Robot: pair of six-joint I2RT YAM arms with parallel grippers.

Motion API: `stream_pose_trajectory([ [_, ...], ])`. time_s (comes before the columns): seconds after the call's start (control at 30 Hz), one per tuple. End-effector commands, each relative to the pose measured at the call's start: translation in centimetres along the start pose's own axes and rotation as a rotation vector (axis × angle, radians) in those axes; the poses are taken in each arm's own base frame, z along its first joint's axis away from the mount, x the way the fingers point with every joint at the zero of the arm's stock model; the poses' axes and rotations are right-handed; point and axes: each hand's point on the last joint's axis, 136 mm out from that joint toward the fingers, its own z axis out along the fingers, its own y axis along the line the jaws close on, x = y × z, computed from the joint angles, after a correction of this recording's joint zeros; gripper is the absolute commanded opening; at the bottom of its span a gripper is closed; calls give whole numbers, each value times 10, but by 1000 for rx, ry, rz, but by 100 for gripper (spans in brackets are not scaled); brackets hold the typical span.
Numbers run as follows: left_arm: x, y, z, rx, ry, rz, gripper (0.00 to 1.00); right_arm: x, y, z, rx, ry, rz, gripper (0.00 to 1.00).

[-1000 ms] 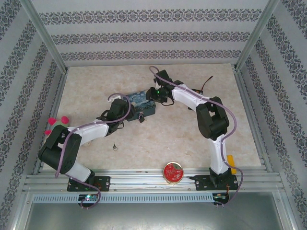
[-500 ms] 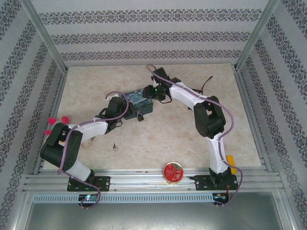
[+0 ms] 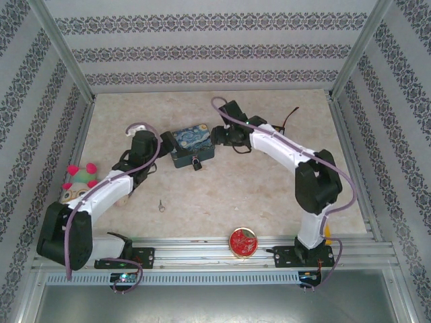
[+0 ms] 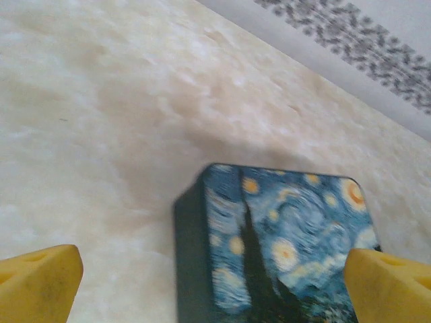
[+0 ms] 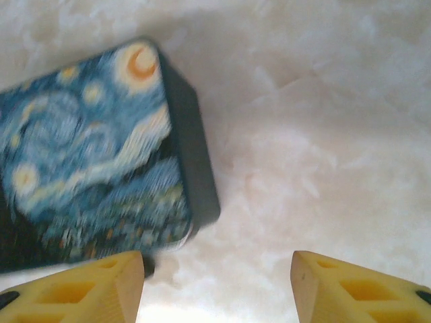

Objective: Unlock the padlock with the key

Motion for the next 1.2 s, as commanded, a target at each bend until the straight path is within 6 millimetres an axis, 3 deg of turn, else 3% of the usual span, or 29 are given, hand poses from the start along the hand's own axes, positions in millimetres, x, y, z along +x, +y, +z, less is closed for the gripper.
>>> stream_pose_trajectory([
  [0.0,-2,35,-8,-116,41,10,99,37,4,-12,98,6,-62,60],
  [0.17,-13,64,-19,-155,19,-45,99,90,41,-16,79,51,-124,58],
  [0.33,-25,78,-25,-154,-4,-96,99,147,97,-7,22,121,-229,57],
  [0.53,-33,90,-20,-160,10,-138,99,197,148,7,-52,204,-347,55],
  [0.73,-40,100,-16,-162,7,-177,99,226,173,14,-90,267,-444,55],
  [1.17,-45,112,-7,-176,14,-204,99,253,195,14,-132,336,-609,52],
])
